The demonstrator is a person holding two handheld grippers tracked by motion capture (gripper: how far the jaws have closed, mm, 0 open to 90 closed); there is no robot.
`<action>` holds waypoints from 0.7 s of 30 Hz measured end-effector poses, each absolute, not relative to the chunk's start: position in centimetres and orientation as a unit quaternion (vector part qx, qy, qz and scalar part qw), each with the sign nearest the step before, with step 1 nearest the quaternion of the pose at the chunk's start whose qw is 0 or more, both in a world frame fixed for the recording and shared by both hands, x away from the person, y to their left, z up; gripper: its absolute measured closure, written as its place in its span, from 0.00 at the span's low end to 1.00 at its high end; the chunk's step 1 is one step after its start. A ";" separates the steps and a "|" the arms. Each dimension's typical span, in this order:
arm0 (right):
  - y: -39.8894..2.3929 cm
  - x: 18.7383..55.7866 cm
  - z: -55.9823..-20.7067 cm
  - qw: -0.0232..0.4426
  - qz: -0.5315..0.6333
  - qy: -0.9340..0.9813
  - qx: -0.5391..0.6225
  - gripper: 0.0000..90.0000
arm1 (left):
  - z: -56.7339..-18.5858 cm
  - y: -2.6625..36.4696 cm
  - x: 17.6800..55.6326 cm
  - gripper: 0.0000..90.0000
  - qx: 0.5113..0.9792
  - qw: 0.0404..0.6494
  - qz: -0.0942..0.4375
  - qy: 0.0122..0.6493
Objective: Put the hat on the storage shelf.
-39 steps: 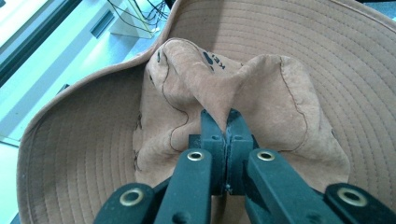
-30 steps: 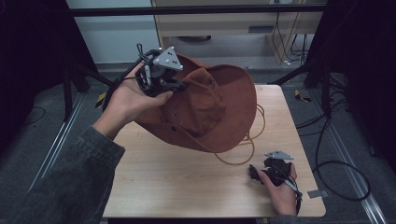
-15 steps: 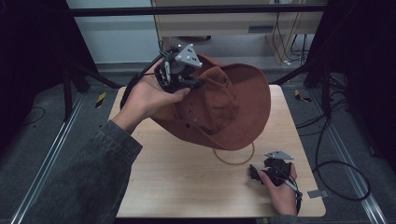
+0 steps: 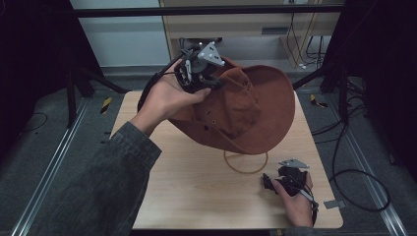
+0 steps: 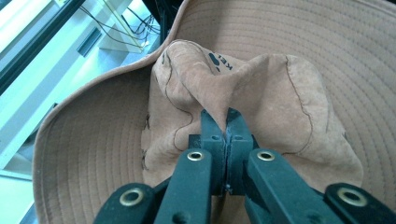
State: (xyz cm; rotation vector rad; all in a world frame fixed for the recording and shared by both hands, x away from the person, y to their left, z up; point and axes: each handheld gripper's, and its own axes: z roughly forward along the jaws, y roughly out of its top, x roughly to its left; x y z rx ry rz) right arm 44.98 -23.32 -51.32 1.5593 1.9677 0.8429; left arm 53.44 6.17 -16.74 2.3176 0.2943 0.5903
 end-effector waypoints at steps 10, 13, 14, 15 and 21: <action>-23.3 45.0 -51.3 0.245 0.309 0.721 0.570 0.00 | -17.2 4.4 53.6 0.99 0.900 0.360 0.222 0.105; -23.3 45.0 -51.3 0.245 0.309 0.721 0.570 0.00 | -17.3 3.7 53.5 0.99 0.900 0.362 0.220 0.102; -23.3 45.0 -51.3 0.244 0.309 0.721 0.570 0.00 | -17.3 3.5 53.5 0.99 0.900 0.362 0.219 0.101; -23.3 45.0 -51.3 0.244 0.309 0.721 0.571 0.00 | -17.3 3.3 53.5 0.99 0.901 0.362 0.219 0.099; -23.3 45.0 -51.3 0.245 0.309 0.721 0.570 0.00 | -17.6 2.0 53.6 0.99 0.902 0.363 0.215 0.091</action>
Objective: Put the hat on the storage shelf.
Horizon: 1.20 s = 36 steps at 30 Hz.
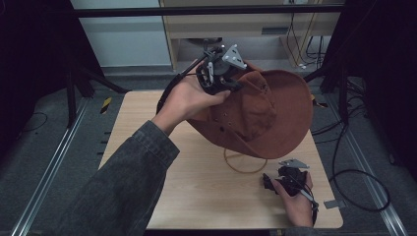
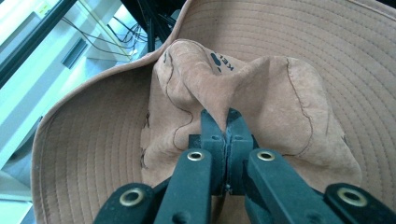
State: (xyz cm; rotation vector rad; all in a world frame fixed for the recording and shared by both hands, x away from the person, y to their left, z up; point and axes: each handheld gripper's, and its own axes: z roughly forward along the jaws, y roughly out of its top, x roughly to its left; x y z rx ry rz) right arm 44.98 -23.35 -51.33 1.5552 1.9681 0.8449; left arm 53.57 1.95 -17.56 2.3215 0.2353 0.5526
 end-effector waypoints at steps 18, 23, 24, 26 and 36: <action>-23.4 45.0 -51.3 0.243 0.309 0.721 0.570 0.01 | -19.0 -1.6 53.6 0.99 0.909 0.358 0.200 0.072; -23.5 45.0 -51.3 0.247 0.308 0.724 0.565 0.00 | -19.5 -2.2 53.9 0.99 0.913 0.350 0.197 0.073; -23.5 45.0 -51.3 0.248 0.307 0.725 0.565 0.01 | -19.6 -2.3 53.9 0.99 0.913 0.349 0.197 0.072; -23.4 45.0 -51.3 0.247 0.308 0.722 0.568 0.01 | -19.9 -2.5 54.0 0.99 0.914 0.346 0.197 0.073; -23.4 45.0 -51.3 0.250 0.306 0.722 0.568 0.01 | -21.1 -2.7 54.7 0.99 0.920 0.332 0.193 0.077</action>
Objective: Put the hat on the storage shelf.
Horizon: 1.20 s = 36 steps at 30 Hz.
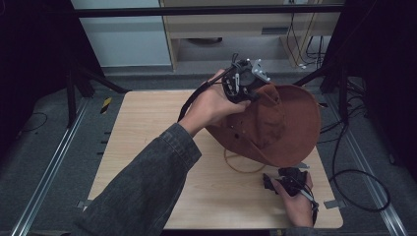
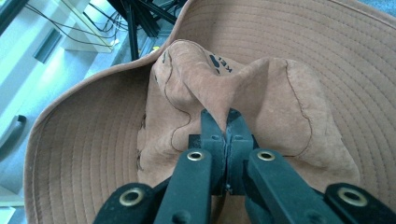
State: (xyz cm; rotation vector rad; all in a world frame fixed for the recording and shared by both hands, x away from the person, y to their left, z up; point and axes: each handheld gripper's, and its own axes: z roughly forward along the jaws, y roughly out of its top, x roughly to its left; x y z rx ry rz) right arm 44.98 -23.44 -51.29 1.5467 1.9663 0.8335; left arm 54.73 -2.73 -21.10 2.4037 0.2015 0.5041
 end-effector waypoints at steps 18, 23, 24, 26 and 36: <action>-23.5 44.9 -51.2 0.251 0.305 0.722 0.568 0.00 | -22.3 -3.1 55.0 0.99 0.925 0.322 0.186 0.080; -23.5 44.9 -51.2 0.251 0.305 0.722 0.568 0.00 | -22.7 -3.1 55.0 0.99 0.926 0.322 0.181 0.079; -23.4 44.9 -51.2 0.250 0.306 0.722 0.568 0.01 | -22.7 -3.1 55.1 0.99 0.926 0.321 0.181 0.079; -23.5 45.0 -51.3 0.253 0.305 0.723 0.566 0.00 | -22.8 -3.1 55.1 0.99 0.926 0.322 0.180 0.080; -23.5 45.0 -51.3 0.254 0.304 0.723 0.566 0.00 | -23.1 -3.2 55.1 0.98 0.927 0.320 0.177 0.080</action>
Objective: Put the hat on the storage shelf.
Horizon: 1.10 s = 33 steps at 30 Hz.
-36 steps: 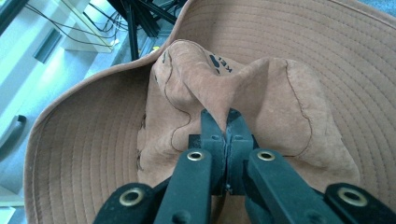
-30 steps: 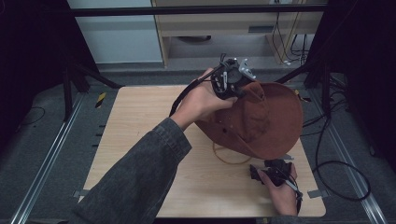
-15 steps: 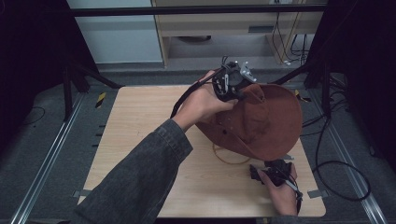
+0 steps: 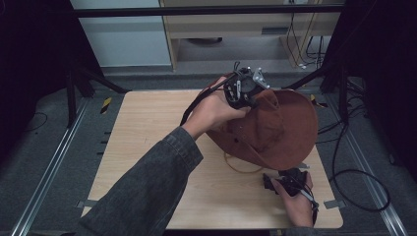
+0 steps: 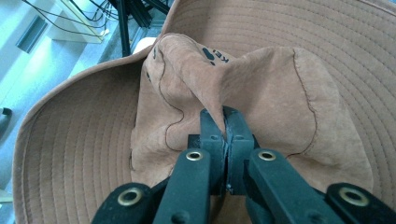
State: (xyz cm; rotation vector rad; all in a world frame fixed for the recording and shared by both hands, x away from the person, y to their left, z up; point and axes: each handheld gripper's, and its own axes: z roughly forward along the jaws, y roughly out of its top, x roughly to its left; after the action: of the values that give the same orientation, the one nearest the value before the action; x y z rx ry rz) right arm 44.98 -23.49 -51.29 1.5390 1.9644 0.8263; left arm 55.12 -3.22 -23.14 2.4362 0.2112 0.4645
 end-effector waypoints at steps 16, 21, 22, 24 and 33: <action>-23.5 45.0 -51.3 0.252 0.306 0.724 0.565 0.01 | -23.3 -3.2 54.4 0.66 0.915 0.340 0.198 0.088; -23.5 45.0 -51.3 0.253 0.304 0.723 0.566 0.01 | -23.1 -3.1 54.0 0.48 0.911 0.347 0.206 0.089; -23.5 45.0 -51.3 0.253 0.304 0.723 0.566 0.01 | -23.0 -3.1 53.9 0.44 0.910 0.348 0.206 0.089; -23.5 45.0 -51.3 0.253 0.304 0.723 0.566 0.01 | -23.0 -3.1 53.9 0.36 0.909 0.351 0.205 0.090; -23.5 45.0 -51.3 0.253 0.304 0.723 0.566 0.00 | -22.0 -2.0 53.4 0.14 0.893 0.394 0.185 0.111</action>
State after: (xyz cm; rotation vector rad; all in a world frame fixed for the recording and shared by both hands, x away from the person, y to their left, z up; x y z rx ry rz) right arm 44.97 -23.50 -51.28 1.5381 1.9663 0.8267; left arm 53.38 -2.05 -22.02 2.2664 0.2819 0.4691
